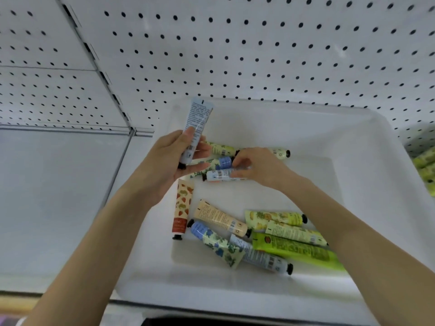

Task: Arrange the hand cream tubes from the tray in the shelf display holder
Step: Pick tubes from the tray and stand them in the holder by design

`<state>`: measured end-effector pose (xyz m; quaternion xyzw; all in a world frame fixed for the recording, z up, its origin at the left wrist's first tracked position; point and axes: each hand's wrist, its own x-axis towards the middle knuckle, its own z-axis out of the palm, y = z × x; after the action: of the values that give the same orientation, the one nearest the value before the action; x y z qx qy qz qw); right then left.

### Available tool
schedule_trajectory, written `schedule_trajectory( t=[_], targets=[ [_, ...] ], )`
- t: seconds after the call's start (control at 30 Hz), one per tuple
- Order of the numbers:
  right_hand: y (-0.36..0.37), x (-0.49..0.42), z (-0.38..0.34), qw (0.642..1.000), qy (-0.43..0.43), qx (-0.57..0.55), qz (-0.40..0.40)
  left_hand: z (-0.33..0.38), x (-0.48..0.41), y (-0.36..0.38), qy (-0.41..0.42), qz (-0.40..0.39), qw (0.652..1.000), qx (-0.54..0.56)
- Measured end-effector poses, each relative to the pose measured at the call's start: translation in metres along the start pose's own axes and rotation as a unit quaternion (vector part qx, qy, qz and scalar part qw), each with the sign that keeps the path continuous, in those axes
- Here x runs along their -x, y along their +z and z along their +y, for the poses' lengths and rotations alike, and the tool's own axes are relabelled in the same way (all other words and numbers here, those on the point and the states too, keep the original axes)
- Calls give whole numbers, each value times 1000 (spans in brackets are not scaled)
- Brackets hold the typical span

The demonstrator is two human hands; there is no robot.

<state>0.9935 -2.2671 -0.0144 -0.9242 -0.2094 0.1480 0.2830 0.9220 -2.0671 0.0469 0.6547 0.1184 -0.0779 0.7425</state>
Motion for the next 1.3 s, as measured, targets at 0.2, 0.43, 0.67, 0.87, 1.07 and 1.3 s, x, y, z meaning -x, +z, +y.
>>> schedule_trajectory(
  t=[0.2, 0.43, 0.67, 0.87, 1.07, 1.3],
  targets=[
    [4, -2, 0, 999, 16, 15, -31, -1, -2, 2, -8, 4, 1000, 10],
    [-21, -1, -7, 994, 45, -83, -46, -4, -3, 5, 20, -9, 993, -115],
    [-57, 23, -36, 933, 14, -348, -89, -3, -2, 8, -25, -46, 991, -121],
    [-52, 24, -47, 907, 18, -414, -70, 1, 3, 9, -60, -129, 987, -80],
    [-49, 23, -52, 899, 26, -434, -39, 1, 3, 7, -26, -145, 984, -99],
    [-49, 15, -45, 898, 31, -438, 31, 1, 2, 5, 33, -93, 995, -30]
  ],
)
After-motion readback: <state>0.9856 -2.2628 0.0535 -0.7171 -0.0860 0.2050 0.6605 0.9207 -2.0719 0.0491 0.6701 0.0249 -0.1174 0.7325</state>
